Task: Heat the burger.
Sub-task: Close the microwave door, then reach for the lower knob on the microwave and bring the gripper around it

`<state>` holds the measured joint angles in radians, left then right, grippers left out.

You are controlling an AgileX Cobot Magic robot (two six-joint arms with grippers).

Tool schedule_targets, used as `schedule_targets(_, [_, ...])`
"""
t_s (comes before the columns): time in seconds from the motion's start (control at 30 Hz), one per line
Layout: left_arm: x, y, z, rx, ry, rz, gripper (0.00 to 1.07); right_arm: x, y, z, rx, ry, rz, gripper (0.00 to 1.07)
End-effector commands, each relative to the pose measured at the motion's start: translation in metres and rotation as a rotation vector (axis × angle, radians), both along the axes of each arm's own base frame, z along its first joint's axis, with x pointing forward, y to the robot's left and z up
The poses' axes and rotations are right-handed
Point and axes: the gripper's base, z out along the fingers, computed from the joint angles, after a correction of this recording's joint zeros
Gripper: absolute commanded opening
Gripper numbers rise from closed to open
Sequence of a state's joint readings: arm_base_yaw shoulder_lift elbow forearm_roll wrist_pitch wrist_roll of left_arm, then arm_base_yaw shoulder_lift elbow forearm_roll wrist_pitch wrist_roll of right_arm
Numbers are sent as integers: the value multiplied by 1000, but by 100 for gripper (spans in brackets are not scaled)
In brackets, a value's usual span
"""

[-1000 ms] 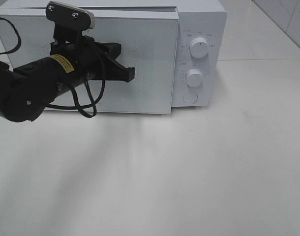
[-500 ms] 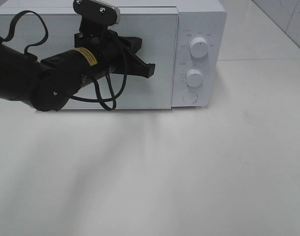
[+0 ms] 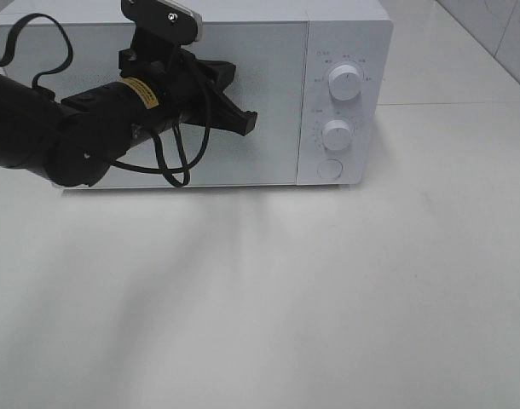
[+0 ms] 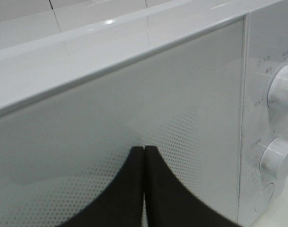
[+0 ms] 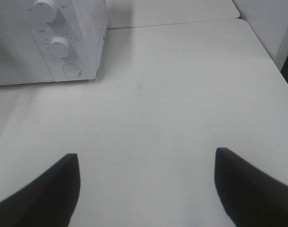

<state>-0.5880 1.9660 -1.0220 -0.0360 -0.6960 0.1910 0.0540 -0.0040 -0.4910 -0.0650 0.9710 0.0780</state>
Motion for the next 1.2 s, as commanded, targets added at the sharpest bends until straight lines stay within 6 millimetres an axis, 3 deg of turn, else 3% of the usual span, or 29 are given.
schedule_targets(0.03, [22, 30, 13, -139, -5, 181, 0, -3, 0, 0, -1, -32, -3, 76])
schedule_targets(0.27, [2, 22, 22, -88, 96, 132, 0, -3, 0, 0, -1, -32, -3, 76])
schedule_targets(0.37, [-13, 17, 22, -44, 181, 98, 0, -3, 0, 0, -1, -32, -3, 76])
schedule_targets(0.4, [-26, 14, 21, -13, 235, 72, 3, -3, 0, 0, -1, -32, -3, 76])
schedule_targets(0.47, [-33, 13, 21, 1, 257, 57, 7, -3, 0, 0, -1, -32, -3, 76])
schedule_targets(0.5, [-47, 11, 19, 52, 323, 24, 23, -3, 0, 0, -1, -32, -3, 76])
schedule_targets(0.53, [-47, 11, 19, 52, 323, 24, 23, -3, 0, 0, -1, -32, -3, 76])
schedule_targets(0.57, [-60, 10, 15, 111, 398, -8, 33, -3, 0, 0, -1, -32, -3, 76])
schedule_targets(0.6, [-65, 10, 15, 128, 431, -16, 65, -3, 0, 0, -1, -32, -3, 76])
schedule_targets(0.63, [-65, 10, 15, 128, 431, -16, 65, -3, 0, 0, -1, -32, -3, 76])
schedule_targets(0.67, [-75, 9, 15, 153, 515, -27, 99, -3, 0, 0, -1, -32, -3, 76])
schedule_targets(1.0, [-110, 23, 20, 299, 831, -60, 98, -3, 0, 0, -1, -32, -3, 76])
schedule_targets(1.07, [-128, 33, 22, 404, 986, -85, 98, -3, 0, 0, -1, -32, -3, 76])
schedule_targets(1.2, [-133, 39, 23, 437, 1047, -84, 98, -3, 0, 0, -1, -32, -3, 76])
